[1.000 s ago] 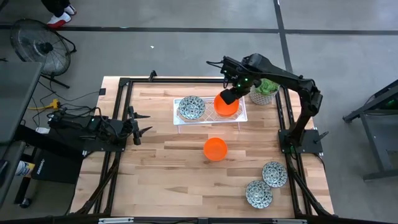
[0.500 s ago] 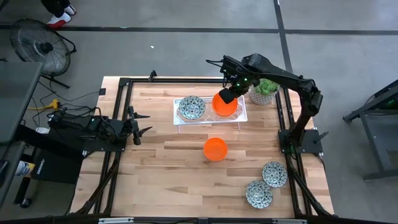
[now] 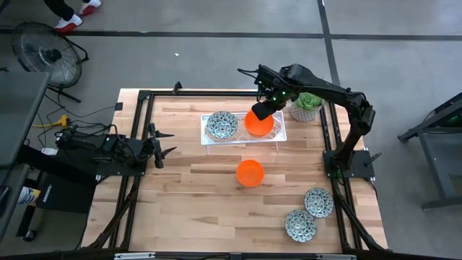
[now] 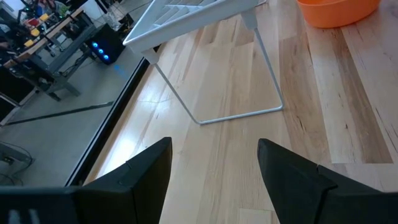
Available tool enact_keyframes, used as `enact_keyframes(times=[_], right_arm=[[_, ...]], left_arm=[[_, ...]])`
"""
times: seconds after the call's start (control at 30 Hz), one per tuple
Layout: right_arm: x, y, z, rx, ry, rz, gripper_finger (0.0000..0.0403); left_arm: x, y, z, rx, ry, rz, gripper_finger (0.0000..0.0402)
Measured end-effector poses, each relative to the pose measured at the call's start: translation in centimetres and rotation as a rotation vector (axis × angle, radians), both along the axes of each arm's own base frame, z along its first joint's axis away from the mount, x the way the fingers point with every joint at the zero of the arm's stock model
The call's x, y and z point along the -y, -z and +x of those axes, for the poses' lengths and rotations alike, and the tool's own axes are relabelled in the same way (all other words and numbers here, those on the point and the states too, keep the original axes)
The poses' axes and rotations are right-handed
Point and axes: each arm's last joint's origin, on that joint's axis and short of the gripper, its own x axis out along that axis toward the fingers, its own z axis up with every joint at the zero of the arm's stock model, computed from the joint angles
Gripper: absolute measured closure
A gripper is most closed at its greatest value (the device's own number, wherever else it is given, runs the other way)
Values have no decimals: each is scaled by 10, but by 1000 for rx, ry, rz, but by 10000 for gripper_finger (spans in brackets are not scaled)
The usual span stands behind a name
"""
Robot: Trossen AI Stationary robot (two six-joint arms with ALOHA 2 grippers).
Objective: Pick & Place Mini bowls
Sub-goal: Stack the right orange bowl on top of the other other orange bowl on the shelf, then stack the orange bowl on top of the other orange bowls on the shelf
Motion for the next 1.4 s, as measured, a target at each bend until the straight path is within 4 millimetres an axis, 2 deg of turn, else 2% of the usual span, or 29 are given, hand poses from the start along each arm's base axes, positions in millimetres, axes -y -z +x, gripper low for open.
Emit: enact_keyframes(times=[0.23, 0.43, 0.63, 1.07, 1.4], right_arm=[[-2, -11, -9, -6, 14, -87, 305], [-23, -32, -20, 37, -17, -139, 247], [-58, -39, -24, 12, -145, -115, 217], [-150, -37, -13, -7, -615, -146, 215], [-216, -17, 2, -50, -959, -193, 213]], left_arm=[[0, 0, 0, 0, 0, 0, 169], [0, 0, 0, -1, 0, 0, 169], [0, 0, 0, 0, 0, 0, 169], [0, 0, 0, -1, 0, 0, 169], [0, 0, 0, -1, 0, 0, 169]])
